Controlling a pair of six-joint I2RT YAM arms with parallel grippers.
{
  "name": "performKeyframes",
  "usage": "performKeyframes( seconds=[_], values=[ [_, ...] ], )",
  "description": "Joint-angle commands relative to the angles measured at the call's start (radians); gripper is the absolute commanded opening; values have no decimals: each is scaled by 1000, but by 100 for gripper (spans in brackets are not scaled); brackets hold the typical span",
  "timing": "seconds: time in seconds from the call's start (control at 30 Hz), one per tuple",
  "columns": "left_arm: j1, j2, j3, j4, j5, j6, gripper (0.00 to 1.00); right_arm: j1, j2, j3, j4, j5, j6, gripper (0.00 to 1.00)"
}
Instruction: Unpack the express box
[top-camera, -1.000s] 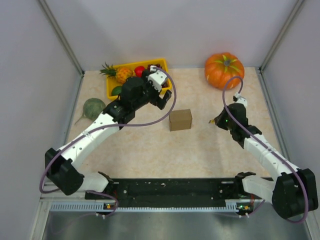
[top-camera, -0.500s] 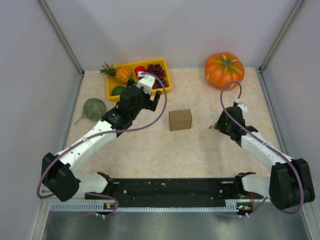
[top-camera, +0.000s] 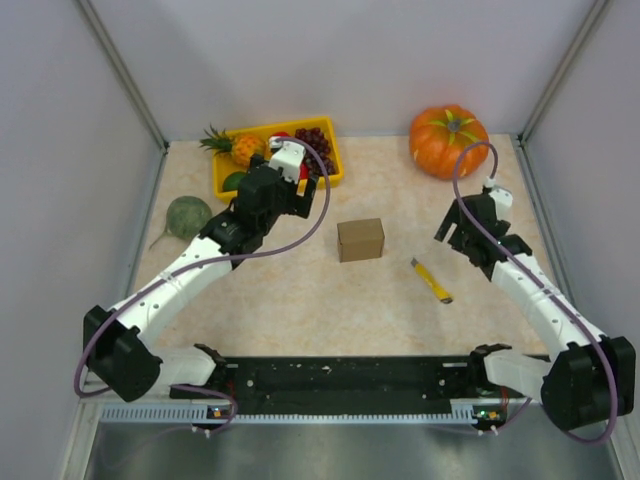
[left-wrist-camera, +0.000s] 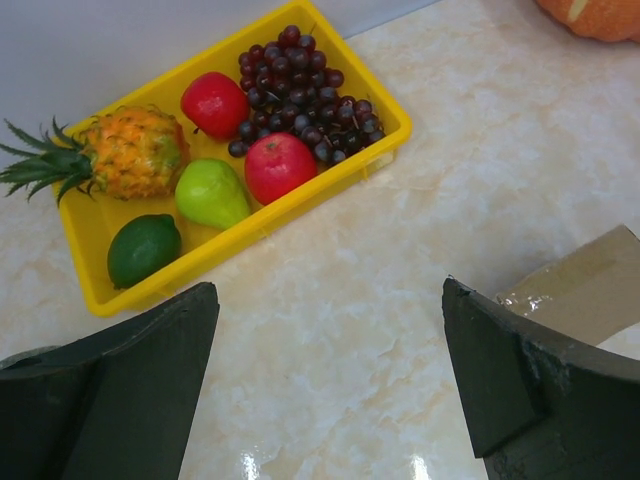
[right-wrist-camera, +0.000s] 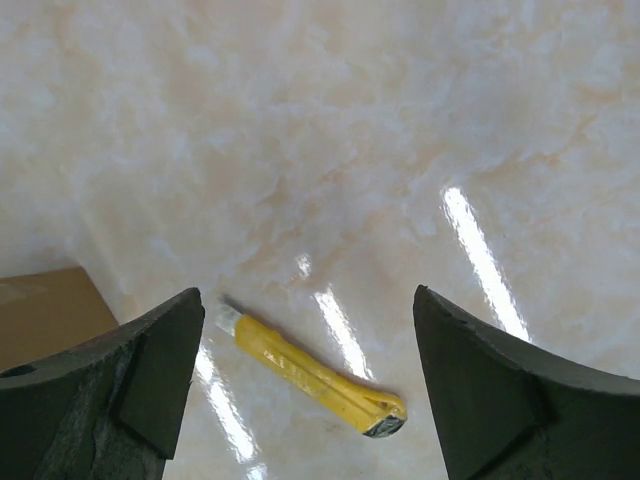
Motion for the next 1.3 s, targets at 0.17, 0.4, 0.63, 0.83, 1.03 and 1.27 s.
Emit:
performKeyframes(
  seconds=[0.17, 0.4, 0.63, 0.83, 1.03, 1.27],
  values=[
    [-2, -71, -76, -18, 551, -49, 68, 23, 146, 195, 229, -354, -108, 69],
    [-91, 20, -179, -27, 662, -276, 59, 163, 454, 429, 279, -412, -154, 66],
    [-151, 199, -131, -55, 509, -322, 52, 187, 699, 620, 264, -466, -120, 51],
    [-150, 378, 11, -158, 470, -446, 48, 197, 702, 617, 128, -458, -124, 50],
    [-145, 459, 91, -185, 424, -492, 48, 197, 618, 502, 86, -537, -124, 41],
    [-108, 545, 235, -307, 274, -535, 45, 197, 441, 337, 88, -592, -104, 41]
  ],
)
